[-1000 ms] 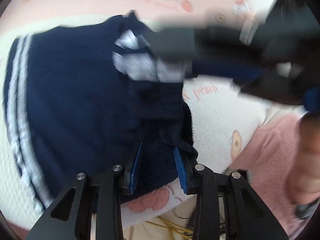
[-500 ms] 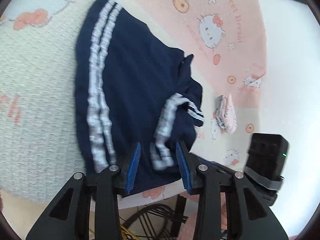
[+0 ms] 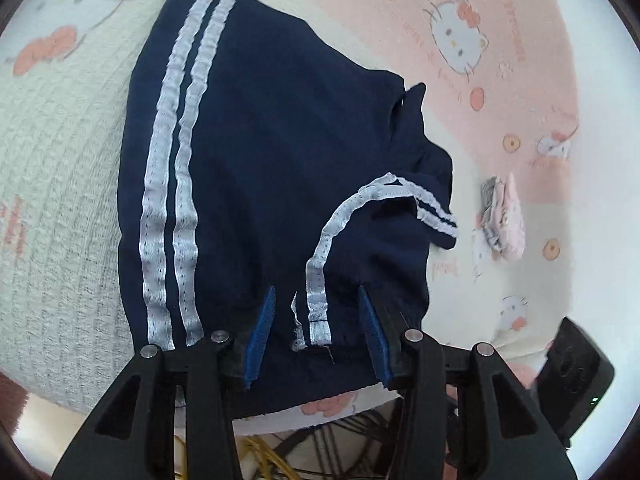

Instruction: Fold clothes

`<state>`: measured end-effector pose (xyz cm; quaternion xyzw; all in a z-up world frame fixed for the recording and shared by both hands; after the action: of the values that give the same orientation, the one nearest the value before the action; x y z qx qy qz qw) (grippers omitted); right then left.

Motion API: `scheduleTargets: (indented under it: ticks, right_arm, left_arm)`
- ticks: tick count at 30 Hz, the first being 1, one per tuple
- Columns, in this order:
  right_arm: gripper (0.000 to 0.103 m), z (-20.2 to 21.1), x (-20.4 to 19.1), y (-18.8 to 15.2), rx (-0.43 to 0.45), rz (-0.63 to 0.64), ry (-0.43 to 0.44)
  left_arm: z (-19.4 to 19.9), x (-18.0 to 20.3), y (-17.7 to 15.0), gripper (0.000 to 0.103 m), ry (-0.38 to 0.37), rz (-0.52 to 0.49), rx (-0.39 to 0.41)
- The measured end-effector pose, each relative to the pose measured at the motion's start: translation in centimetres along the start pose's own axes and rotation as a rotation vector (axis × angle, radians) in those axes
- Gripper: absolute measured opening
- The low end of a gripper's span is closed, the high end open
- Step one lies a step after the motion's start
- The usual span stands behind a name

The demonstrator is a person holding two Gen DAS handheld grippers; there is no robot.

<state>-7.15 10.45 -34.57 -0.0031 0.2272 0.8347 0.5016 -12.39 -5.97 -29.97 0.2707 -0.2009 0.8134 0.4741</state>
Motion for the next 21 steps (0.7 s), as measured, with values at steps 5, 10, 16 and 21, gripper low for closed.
scheduleTargets:
  ticks: [5,10,16,21]
  right_arm:
    - [0.039,-1.2,-0.5,0.0,-0.025,0.016,-0.021]
    - [0.037,-1.2,0.9,-0.7,-0.087,0.079,-0.183]
    - [0.036,-0.1,2.3,-0.9,-0.032,-0.008,-0.121]
    - [0.036,-1.2,0.9,0.1,-0.028,0.027,-0.102]
  left_arm:
    - [-0.6,0.4,-0.6,0.045,-0.012,-0.059,-0.011]
    - [-1.0,1.3,-0.9,0.021,0.05,-0.14,0.023]
    - [-1.8,1.5,-1.2,0.022,0.043,-0.13,-0.039]
    - [-1.7,1.8,-1.2,0.014,0.047,-0.169,-0.016]
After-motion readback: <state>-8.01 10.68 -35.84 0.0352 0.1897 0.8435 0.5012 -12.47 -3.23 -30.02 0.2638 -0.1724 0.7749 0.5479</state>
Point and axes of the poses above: each gripper's, at about its wrist camera, not at the fingertips, and z roughly against the way its jaws point, x to its right, y to its top, the point moved 6 cm from there along -z, roughly the way its jaws point, and after that the axes turned 14 degrees about z, right-handed, at the moved point
